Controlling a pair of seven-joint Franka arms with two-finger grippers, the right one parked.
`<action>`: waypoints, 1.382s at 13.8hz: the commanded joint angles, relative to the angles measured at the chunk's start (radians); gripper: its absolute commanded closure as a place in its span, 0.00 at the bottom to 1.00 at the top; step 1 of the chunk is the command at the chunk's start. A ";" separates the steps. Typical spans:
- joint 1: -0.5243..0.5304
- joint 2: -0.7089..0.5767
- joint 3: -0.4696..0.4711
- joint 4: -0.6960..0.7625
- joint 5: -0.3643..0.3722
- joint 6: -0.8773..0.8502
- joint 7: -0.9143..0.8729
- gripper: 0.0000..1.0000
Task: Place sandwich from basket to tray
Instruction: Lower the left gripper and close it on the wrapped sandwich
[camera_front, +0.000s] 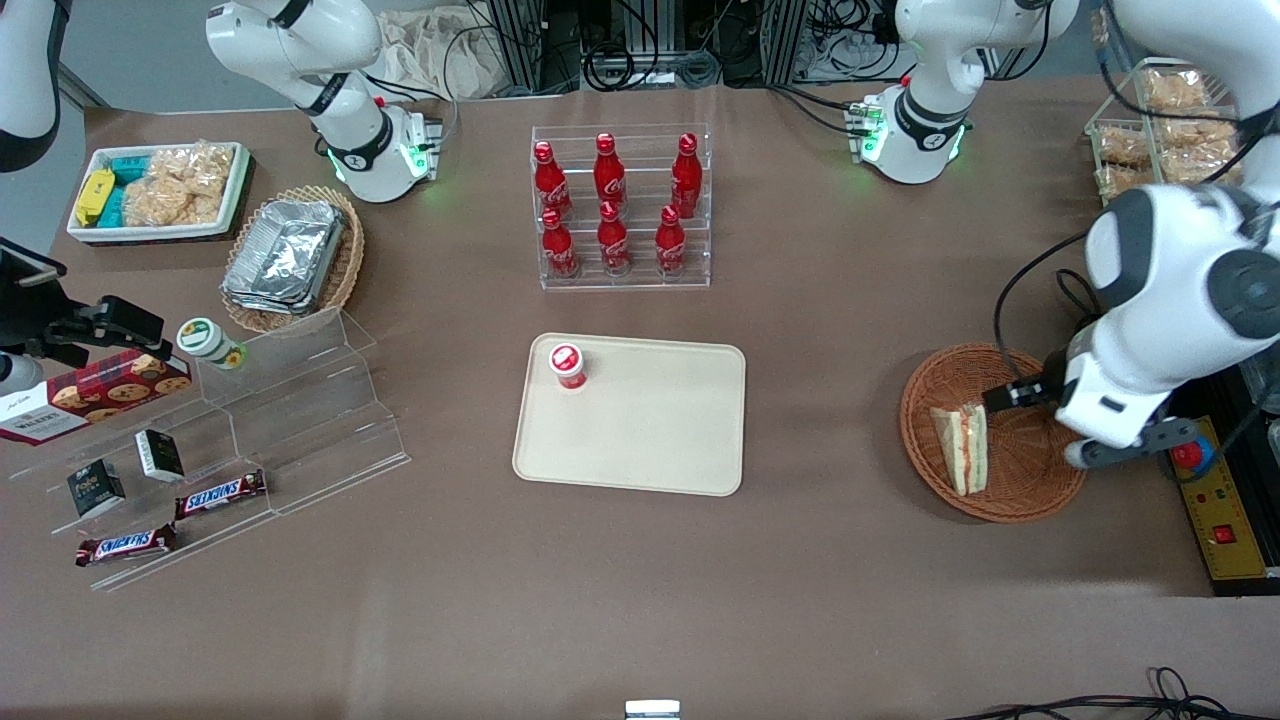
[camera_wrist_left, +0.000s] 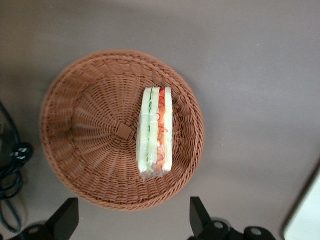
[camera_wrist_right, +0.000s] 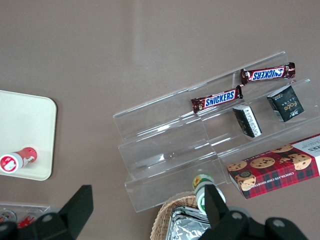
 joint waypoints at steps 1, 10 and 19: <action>-0.011 0.045 -0.001 -0.041 0.076 0.090 -0.057 0.00; -0.012 0.116 0.002 -0.244 0.087 0.452 -0.121 0.09; -0.026 -0.008 -0.010 -0.035 0.081 0.099 -0.046 0.97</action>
